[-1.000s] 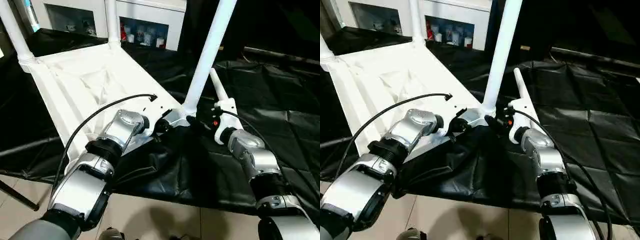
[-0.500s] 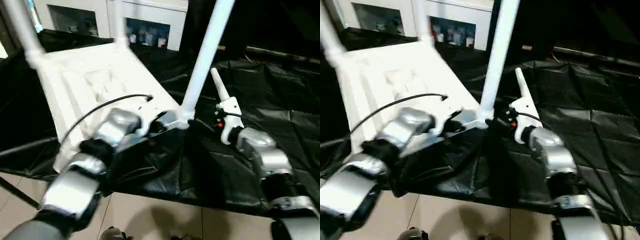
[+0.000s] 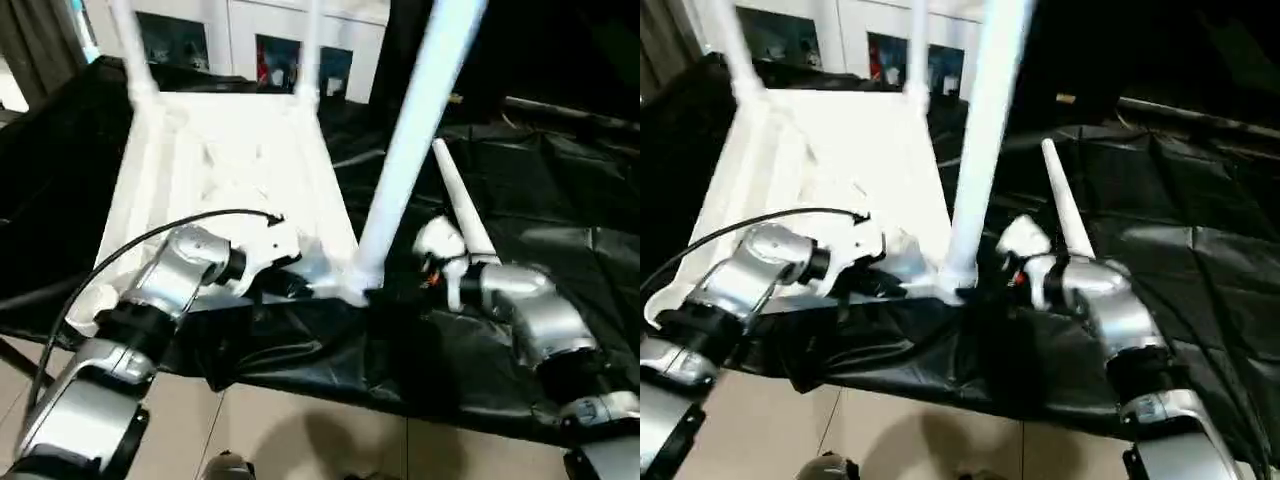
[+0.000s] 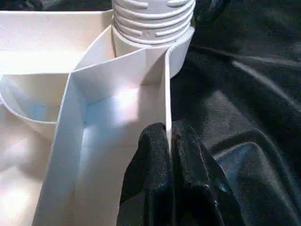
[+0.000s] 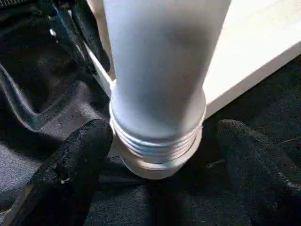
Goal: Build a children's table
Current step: Rotate leg to tighten
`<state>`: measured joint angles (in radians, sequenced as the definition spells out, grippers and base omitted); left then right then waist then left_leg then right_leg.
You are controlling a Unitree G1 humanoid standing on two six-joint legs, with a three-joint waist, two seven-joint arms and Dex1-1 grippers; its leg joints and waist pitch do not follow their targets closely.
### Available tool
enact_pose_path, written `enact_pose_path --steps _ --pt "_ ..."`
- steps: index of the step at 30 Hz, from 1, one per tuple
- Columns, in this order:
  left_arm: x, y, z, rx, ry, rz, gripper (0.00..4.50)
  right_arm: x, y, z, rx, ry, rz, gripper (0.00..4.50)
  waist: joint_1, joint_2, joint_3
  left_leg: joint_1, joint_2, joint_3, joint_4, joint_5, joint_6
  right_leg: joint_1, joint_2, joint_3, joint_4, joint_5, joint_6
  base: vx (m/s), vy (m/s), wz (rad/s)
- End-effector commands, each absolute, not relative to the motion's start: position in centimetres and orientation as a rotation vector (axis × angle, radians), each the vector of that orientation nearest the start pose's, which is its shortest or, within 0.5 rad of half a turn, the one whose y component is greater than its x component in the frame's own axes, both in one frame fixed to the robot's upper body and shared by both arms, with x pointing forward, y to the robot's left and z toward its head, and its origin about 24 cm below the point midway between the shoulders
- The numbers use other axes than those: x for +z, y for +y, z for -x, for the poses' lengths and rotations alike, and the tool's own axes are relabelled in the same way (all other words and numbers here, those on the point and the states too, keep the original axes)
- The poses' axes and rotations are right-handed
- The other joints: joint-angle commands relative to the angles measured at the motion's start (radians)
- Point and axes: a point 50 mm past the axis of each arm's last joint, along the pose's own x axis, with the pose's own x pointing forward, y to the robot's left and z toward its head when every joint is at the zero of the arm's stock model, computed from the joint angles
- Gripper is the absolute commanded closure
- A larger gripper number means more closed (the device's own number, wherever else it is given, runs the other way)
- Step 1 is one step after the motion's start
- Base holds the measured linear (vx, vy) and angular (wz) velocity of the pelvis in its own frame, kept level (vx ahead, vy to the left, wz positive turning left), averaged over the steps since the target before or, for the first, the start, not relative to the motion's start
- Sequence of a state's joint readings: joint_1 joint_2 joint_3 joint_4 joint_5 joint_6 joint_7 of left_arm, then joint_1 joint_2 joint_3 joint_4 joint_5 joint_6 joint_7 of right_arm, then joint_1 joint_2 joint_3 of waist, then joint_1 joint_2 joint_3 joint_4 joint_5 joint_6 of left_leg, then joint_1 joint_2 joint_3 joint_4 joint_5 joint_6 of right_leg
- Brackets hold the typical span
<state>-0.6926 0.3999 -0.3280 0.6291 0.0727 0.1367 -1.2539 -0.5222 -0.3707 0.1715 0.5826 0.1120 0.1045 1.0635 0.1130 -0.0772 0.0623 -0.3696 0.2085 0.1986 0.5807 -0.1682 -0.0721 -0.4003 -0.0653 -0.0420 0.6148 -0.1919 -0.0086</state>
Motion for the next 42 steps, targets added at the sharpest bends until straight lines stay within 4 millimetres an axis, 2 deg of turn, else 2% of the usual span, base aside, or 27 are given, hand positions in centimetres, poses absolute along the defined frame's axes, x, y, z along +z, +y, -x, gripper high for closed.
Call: enact_pose_path --steps 1,4,8,9,10,13,17,18,23,25,26,27,28,29,30,31,32,33,34,35,37,38,39,40,41,42 --pt "6.0 13.0 -32.1 -1.424 0.542 -0.490 4.47 5.0 -15.4 -32.0 1.109 0.344 0.223 0.53 -0.003 0.001 -0.067 0.021 0.033 -0.013 -0.064 -0.183 0.023 0.040 -0.080 0.039 -0.063 -0.146 -0.227 0.000 0.000 0.00" --pt "6.1 13.1 -32.0 -1.422 0.546 -0.487 4.47 5.5 -14.6 -32.6 1.104 0.303 0.188 0.53 -0.004 0.000 -0.070 0.020 0.032 -0.012 -0.062 -0.162 0.023 0.042 -0.077 0.039 -0.058 -0.110 -0.231 0.000 0.000 0.00" --pt "6.1 13.2 -31.9 -1.422 0.549 -0.481 4.47 5.6 -14.4 -32.6 1.117 0.290 0.157 0.53 0.000 0.003 -0.072 0.022 0.031 -0.010 -0.060 -0.141 0.032 0.043 -0.075 0.039 -0.052 -0.057 -0.242 0.000 0.000 0.00" --pt "6.1 13.2 -31.9 -1.421 0.550 -0.481 4.50 5.6 -14.4 -32.6 1.119 0.290 0.153 0.81 0.000 0.003 -0.072 0.021 0.030 -0.010 -0.060 -0.138 0.035 0.044 -0.075 0.038 -0.051 -0.049 -0.245 0.000 0.000 0.00" --pt "6.0 13.2 -31.9 -1.420 0.551 -0.482 4.50 5.5 -14.4 -32.5 1.121 0.292 0.144 0.81 0.000 -0.001 -0.071 0.019 0.030 -0.010 -0.060 -0.136 0.036 0.045 -0.075 0.038 -0.051 -0.050 -0.244 0.000 0.000 0.00" --pt "6.0 13.2 -31.8 -1.417 0.554 -0.480 4.50 5.1 -14.3 -32.4 1.129 0.302 0.133 1.13 -0.001 0.002 -0.071 0.021 0.031 -0.010 -0.060 -0.150 0.034 0.044 -0.077 0.038 -0.054 -0.077 -0.241 0.000 0.000 0.00" --pt "5.9 13.3 -31.8 -1.416 0.557 -0.476 4.50 4.8 -14.3 -32.2 1.129 0.306 0.121 1.45 -0.002 0.003 -0.072 0.021 0.031 -0.011 -0.060 -0.145 0.031 0.045 -0.075 0.038 -0.052 -0.072 -0.240 0.000 0.000 0.00" --pt "5.9 13.2 -31.8 -1.416 0.556 -0.474 4.50 4.8 -14.3 -32.3 1.127 0.304 0.113 1.63 -0.002 0.007 -0.072 0.021 0.031 -0.011 -0.060 -0.144 0.031 0.044 -0.074 0.038 -0.052 -0.066 -0.242 0.000 0.000 0.00" --pt "5.8 13.2 -31.8 -1.396 0.550 -0.459 4.50 4.5 -14.2 -32.0 1.111 0.300 0.058 1.73 -0.002 0.007 -0.073 0.021 0.030 -0.010 -0.058 -0.143 0.032 0.046 -0.074 0.039 -0.051 -0.049 -0.249 0.000 0.000 0.00" --pt "5.6 13.1 -32.3 -1.334 0.550 -0.444 4.50 3.7 -14.0 -31.9 1.041 0.315 0.012 1.73 -0.003 0.006 -0.073 0.020 0.030 -0.010 -0.059 -0.147 0.029 0.045 -0.074 0.039 -0.051 -0.055 -0.248 0.000 0.000 0.00" --pt "5.6 13.1 -32.4 -1.319 0.550 -0.441 4.50 3.6 -14.0 -31.9 1.023 0.318 0.004 1.74 -0.003 0.006 -0.071 0.021 0.030 -0.011 -0.060 -0.155 0.026 0.043 -0.075 0.039 -0.053 -0.069 -0.247 0.000 0.000 0.00" --pt "5.5 12.9 -32.7 -1.269 0.543 -0.433 4.50 3.0 -13.8 -32.0 0.947 0.327 -0.012 1.74 -0.004 0.006 -0.069 0.023 0.030 -0.012 -0.062 -0.183 0.016 0.042 -0.076 0.039 -0.059 -0.113 -0.240 0.000 0.000 0.00" --pt "5.3 12.5 -33.4 -1.176 0.529 -0.427 4.50 2.0 -13.5 -32.3 0.812 0.341 -0.046 1.74 -0.008 0.007 -0.063 0.026 0.030 -0.011 -0.065 -0.220 -0.001 0.034 -0.076 0.041 -0.066 -0.180 -0.227 0.000 0.000 0.00" --pt "5.2 12.3 -33.7 -1.144 0.523 -0.425 4.50 1.7 -13.4 -32.4 0.763 0.350 -0.063 1.75 -0.011 0.008 -0.062 0.026 0.029 -0.013 -0.066 -0.245 -0.013 0.032 -0.078 0.042 -0.070 -0.225 -0.219 0.000 0.000 0.00" --pt "5.1 11.9 -34.2 -1.072 0.515 -0.412 4.50 1.0 -13.2 -32.7 0.656 0.373 -0.092 1.75 -0.011 0.004 -0.062 0.028 0.027 -0.018 -0.067 -0.283 -0.032 0.034 -0.083 0.040 -0.080 -0.324 -0.193 0.000 0.000 0.00" --pt "5.1 11.4 -34.7 -0.998 0.511 -0.399 4.50 0.6 -12.9 -33.0 0.563 0.386 -0.103 1.75 -0.014 0.006 -0.060 0.029 0.027 -0.018 -0.067 -0.294 -0.039 0.030 -0.083 0.041 -0.083 -0.358 -0.182 -0.058 -0.006 0.00" --pt "5.0 10.6 -35.4 -0.893 0.503 -0.370 4.50 0.1 -12.2 -33.3 0.449 0.406 -0.115 1.75 -0.021 0.008 -0.056 0.039 0.025 -0.022 -0.067 -0.354 -0.060 0.017 -0.084 0.038 -0.095 -0.475 -0.155 -0.058 -0.006 0.00" --pt "5.0 10.6 -35.4 -0.893 0.503 -0.370 4.50 0.1 -12.2 -33.3 0.449 0.406 -0.115 1.75 -0.023 0.007 -0.055 0.042 0.024 -0.024 -0.067 -0.373 -0.060 0.014 -0.084 0.035 -0.100 -0.509 -0.143 -0.058 0.000 0.01" --pt "5.0 9.1 -35.7 -0.851 0.502 -0.339 4.50 -0.1 -11.0 -33.7 0.359 0.429 -0.121 1.75 -0.024 0.006 -0.056 0.039 0.022 -0.027 -0.067 -0.381 -0.059 0.016 -0.085 0.032 -0.103 -0.540 -0.123 -0.052 0.011 -0.01" --pt "5.0 8.9 -35.8 -0.844 0.499 -0.338 4.50 0.0 -10.7 -33.8 0.347 0.433 -0.124 1.75 -0.026 0.005 -0.057 0.038 0.022 -0.028 -0.068 -0.384 -0.056 0.016 -0.085 0.031 -0.106 -0.548 -0.112 -0.052 0.011 -0.01" --pt "5.1 7.9 -36.0 -0.824 0.488 -0.335 4.50 0.1 -9.7 -34.0 0.312 0.439 -0.140 1.75 -0.028 0.006 -0.058 0.037 0.022 -0.029 -0.069 -0.387 -0.047 0.013 -0.085 0.030 -0.107 -0.534 -0.098 0.000 0.000 0.00" --pt "5.3 6.9 -36.0 -0.834 0.475 -0.345 4.50 0.7 -8.6 -34.4 0.316 0.415 -0.137 1.75 -0.027 0.012 -0.059 0.035 0.022 -0.030 -0.071 -0.387 -0.042 0.015 -0.085 0.031 -0.107 -0.514 -0.097 0.000 0.000 0.00" --pt "5.4 6.5 -36.0 -0.844 0.468 -0.351 4.50 1.1 -8.2 -34.6 0.331 0.395 -0.131 1.19 -0.029 0.011 -0.061 0.031 0.022 -0.029 -0.072 -0.383 -0.040 0.015 -0.084 0.031 -0.107 -0.488 -0.099 0.000 0.000 0.00" --pt "5.5 6.3 -36.0 -0.856 0.465 -0.356 4.50 1.4 -8.0 -34.7 0.339 0.378 -0.132 1.19 -0.027 0.012 -0.063 0.034 0.023 -0.029 -0.072 -0.379 -0.038 0.016 -0.083 0.030 -0.106 -0.470 -0.102 0.000 0.000 0.00" --pt "5.5 6.2 -35.9 -0.880 0.459 -0.371 4.50 1.8 -7.8 -34.9 0.358 0.353 -0.148 1.05 -0.024 0.013 -0.067 0.028 0.024 -0.028 -0.074 -0.351 -0.032 0.022 -0.083 0.032 -0.099 -0.399 -0.115 0.000 0.000 0.00" --pt "5.5 6.3 -35.9 -0.889 0.457 -0.379 4.50 1.9 -7.8 -35.0 0.366 0.346 -0.151 0.99 -0.027 0.014 -0.068 0.018 0.025 -0.028 -0.077 -0.316 -0.026 0.029 -0.081 0.032 -0.090 -0.327 -0.131 0.000 0.000 0.00"
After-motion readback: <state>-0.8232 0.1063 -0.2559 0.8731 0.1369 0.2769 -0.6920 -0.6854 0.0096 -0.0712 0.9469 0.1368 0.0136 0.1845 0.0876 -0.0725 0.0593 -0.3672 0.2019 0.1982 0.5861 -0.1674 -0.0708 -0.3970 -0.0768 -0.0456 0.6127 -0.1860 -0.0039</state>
